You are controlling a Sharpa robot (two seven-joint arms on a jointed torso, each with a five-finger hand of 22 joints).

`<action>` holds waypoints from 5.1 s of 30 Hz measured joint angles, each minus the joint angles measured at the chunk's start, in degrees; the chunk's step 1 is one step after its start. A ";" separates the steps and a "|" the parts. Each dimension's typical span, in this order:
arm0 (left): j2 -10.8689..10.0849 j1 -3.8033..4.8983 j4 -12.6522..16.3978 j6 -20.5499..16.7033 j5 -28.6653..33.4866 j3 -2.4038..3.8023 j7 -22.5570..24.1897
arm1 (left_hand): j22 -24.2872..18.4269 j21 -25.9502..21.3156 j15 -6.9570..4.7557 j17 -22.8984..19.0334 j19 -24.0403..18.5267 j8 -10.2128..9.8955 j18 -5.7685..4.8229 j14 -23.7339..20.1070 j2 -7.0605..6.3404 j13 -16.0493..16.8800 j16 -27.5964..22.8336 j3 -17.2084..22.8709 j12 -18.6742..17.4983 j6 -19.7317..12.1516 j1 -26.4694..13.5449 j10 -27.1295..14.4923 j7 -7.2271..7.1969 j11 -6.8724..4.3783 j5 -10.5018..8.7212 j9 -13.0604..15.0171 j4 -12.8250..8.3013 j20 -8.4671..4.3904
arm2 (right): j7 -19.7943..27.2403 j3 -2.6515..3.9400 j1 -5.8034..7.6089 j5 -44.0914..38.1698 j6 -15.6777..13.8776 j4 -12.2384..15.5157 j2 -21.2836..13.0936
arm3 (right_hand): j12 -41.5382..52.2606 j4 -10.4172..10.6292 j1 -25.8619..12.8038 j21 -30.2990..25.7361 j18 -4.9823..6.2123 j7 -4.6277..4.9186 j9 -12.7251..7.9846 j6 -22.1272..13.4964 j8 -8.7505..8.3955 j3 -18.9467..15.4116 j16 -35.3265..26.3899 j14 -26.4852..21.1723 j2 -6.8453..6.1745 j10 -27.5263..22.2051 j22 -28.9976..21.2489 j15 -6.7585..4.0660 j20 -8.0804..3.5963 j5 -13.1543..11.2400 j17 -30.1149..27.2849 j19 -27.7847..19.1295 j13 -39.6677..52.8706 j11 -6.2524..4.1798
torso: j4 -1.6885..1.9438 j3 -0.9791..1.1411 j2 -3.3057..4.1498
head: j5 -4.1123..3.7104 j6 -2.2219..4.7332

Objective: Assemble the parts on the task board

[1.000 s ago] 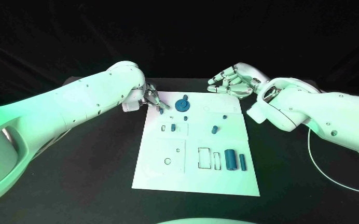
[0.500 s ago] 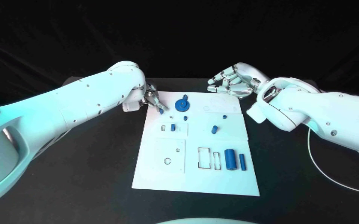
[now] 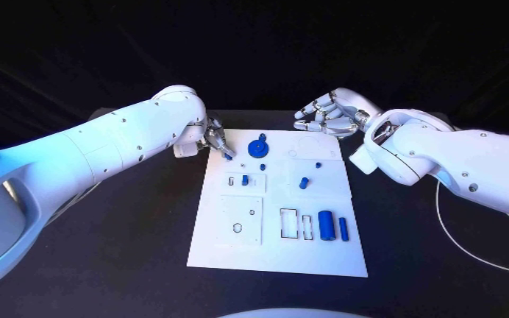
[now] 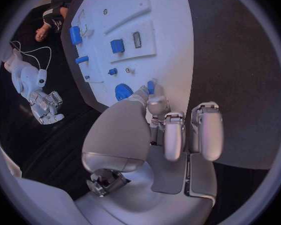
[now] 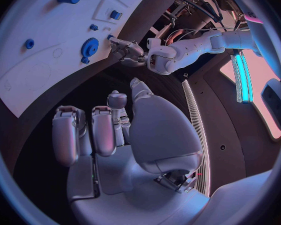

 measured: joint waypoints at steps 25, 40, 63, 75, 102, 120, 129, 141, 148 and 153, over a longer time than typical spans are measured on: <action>-11.81 -1.34 17.52 -8.41 5.91 -0.77 1.23 | 0.04 0.68 0.00 -0.02 0.00 3.70 0.00 0.00 -7.33 1.47 0.00 15.48 1.69 0.15 -8.94 2.58 0.10 -0.30 6.28 1.75 -3.75 0.01 | -0.02 0.00 0.00 -0.05 0.12 -0.03 -0.33 | 0.00 0.00 0.00 0.00 0.00 0.00 0.00 0.00 0.00 0.00 0.00 0.00 0.00 0.00 0.04 0.00 0.00 0.00 -0.02 0.00 0.00 0.00 | 0.14 0.04 -0.07 | -0.01 -0.07; -14.62 -3.76 23.05 -13.29 4.49 -1.29 3.07 | 0.03 0.91 0.01 -0.02 0.00 3.95 0.00 0.00 -7.86 1.68 0.00 16.14 1.73 0.54 -9.57 2.78 -0.07 -0.50 7.33 1.72 -4.42 0.01 | -0.03 -0.04 -0.10 -0.06 0.23 -0.16 -0.31 | 0.00 0.17 0.00 0.00 0.00 0.00 0.00 0.00 0.23 -0.18 0.00 0.00 0.00 0.01 0.03 0.00 0.00 0.33 0.02 0.00 0.00 0.00 | 0.35 -0.08 -0.18 | 0.13 -0.16; -13.90 -4.31 22.42 -10.11 2.58 -1.47 2.90 | 0.02 0.90 0.01 -0.03 0.00 3.93 0.00 0.00 -8.51 1.72 0.00 16.98 1.73 0.62 -10.23 2.79 0.03 -0.50 7.58 1.69 -5.27 0.01 | -0.03 -0.08 -0.17 -0.05 0.39 -0.19 -0.30 | 0.00 0.17 0.00 0.00 0.00 0.00 0.00 0.00 0.22 -0.17 0.00 0.00 0.00 0.01 0.01 0.00 0.00 0.33 0.01 0.00 0.00 0.00 | 0.31 -0.03 -0.15 | 0.21 -0.65; -13.95 -4.33 22.54 -8.76 1.87 -1.36 2.60 | 0.01 0.90 0.01 -0.02 0.00 4.09 0.00 0.00 -8.50 1.86 0.00 16.99 2.00 0.64 -10.22 2.78 0.03 -0.49 7.59 1.68 -5.28 0.01 | -0.04 -0.09 -0.18 -0.05 0.47 -0.19 -0.30 | 0.00 0.16 0.00 0.00 0.00 0.00 0.00 0.00 0.22 -0.16 0.00 0.00 0.00 0.01 0.01 0.00 0.00 0.33 0.00 0.00 0.00 0.00 | 0.31 -0.03 -0.16 | 0.18 -0.88; -12.18 -4.16 21.95 -8.29 0.28 -1.32 0.00 | 0.00 1.28 -0.19 0.01 -0.14 4.63 0.00 -0.21 -7.52 2.85 0.00 18.79 2.66 1.81 -14.94 4.28 -0.65 -1.15 11.94 1.19 -6.75 -0.12 | -0.06 -0.10 -0.20 -0.03 0.57 -0.10 -0.45 | 0.00 0.16 0.31 0.00 0.00 -0.19 0.00 0.19 0.22 -0.16 0.00 0.00 0.31 0.01 0.00 0.00 0.00 0.33 -0.02 0.00 0.00 0.01 | 0.27 0.02 -0.19 | -0.22 -1.18; -11.37 -4.02 21.56 -7.49 0.15 -1.30 -2.51 | 0.00 2.90 -0.63 -0.01 -0.01 3.94 -0.01 -0.19 -8.08 3.21 0.00 17.22 3.03 4.19 -19.31 5.14 -1.82 -1.64 11.98 -0.42 -7.62 -0.42 | -0.19 -0.10 -0.20 -0.01 0.89 0.05 -0.67 | 0.00 0.32 0.31 -0.23 0.00 -0.19 0.00 0.19 0.22 -0.32 -0.23 0.00 0.30 0.01 0.04 0.00 -0.21 0.33 0.03 -0.21 -0.32 0.01 | 0.34 -0.04 -0.16 | -0.38 -1.25; -11.34 -4.09 21.64 -7.27 0.18 -1.35 -3.63 | 0.00 3.12 -0.81 -0.01 0.00 3.47 -0.01 -0.01 -8.07 3.15 0.00 11.53 2.66 4.95 -20.63 5.14 -2.03 -1.64 12.00 -0.81 -5.56 -0.82 | -0.23 -0.10 -0.20 0.00 1.21 0.06 -0.64 | 0.00 0.56 0.30 -0.23 0.89 -0.19 0.00 0.19 0.22 -0.56 -0.45 0.00 0.30 -0.42 0.03 0.00 -0.21 0.33 0.02 -0.21 -0.56 0.00 | 0.36 -0.08 -0.16 | -0.30 -1.38; -11.27 -4.09 21.55 -7.21 0.24 -1.33 -4.07 | 0.02 3.35 -0.81 -0.02 0.00 3.14 -0.01 -0.01 -8.07 3.61 0.00 7.02 2.66 5.25 -21.07 5.14 -1.93 -1.64 12.00 -1.22 -3.97 -0.82 | -0.24 -0.10 -0.20 0.00 1.44 -0.03 -0.54 | -0.23 0.80 0.30 -0.56 0.89 -0.19 0.00 0.19 0.22 -0.80 -0.67 0.00 0.30 -0.43 0.02 0.00 -0.20 0.33 -0.04 -0.62 -0.73 -0.01 | 0.31 -0.04 -0.19 | -0.20 -1.45; -11.61 -4.17 21.72 -7.33 0.30 -1.25 -4.12 | 0.04 3.73 -0.81 -0.02 0.00 2.77 -0.62 -0.01 -7.48 4.00 0.00 0.53 2.66 5.77 -23.04 5.14 -2.04 -1.64 0.85 -1.52 -0.40 -0.81 | -0.23 -0.10 -0.20 0.03 1.59 -0.20 -0.30 | -0.23 0.80 0.31 -0.57 0.89 -0.19 0.00 0.19 0.22 -0.80 -0.90 0.00 0.30 -0.42 0.01 0.00 -0.19 0.33 -0.36 -0.63 -0.73 -0.01 | 0.28 -0.02 -0.19 | -0.22 -1.42; -12.41 -4.31 22.19 -7.80 0.40 -1.21 -4.13 | 0.04 3.73 -0.81 -0.02 0.00 2.77 -0.62 -0.01 -7.16 4.33 0.00 -4.19 3.06 6.08 -23.36 5.14 -1.92 -1.64 -2.67 -1.68 2.85 -0.81 | -0.21 -0.10 -0.20 0.05 1.70 -0.33 -0.20 | -0.60 0.64 0.31 -0.79 0.88 -0.19 0.00 0.19 0.22 -0.96 -1.24 0.00 0.30 -0.83 0.01 0.00 -0.20 0.33 -0.64 -1.04 -0.98 0.01 | 0.31 -0.02 -0.18 | -0.27 -1.39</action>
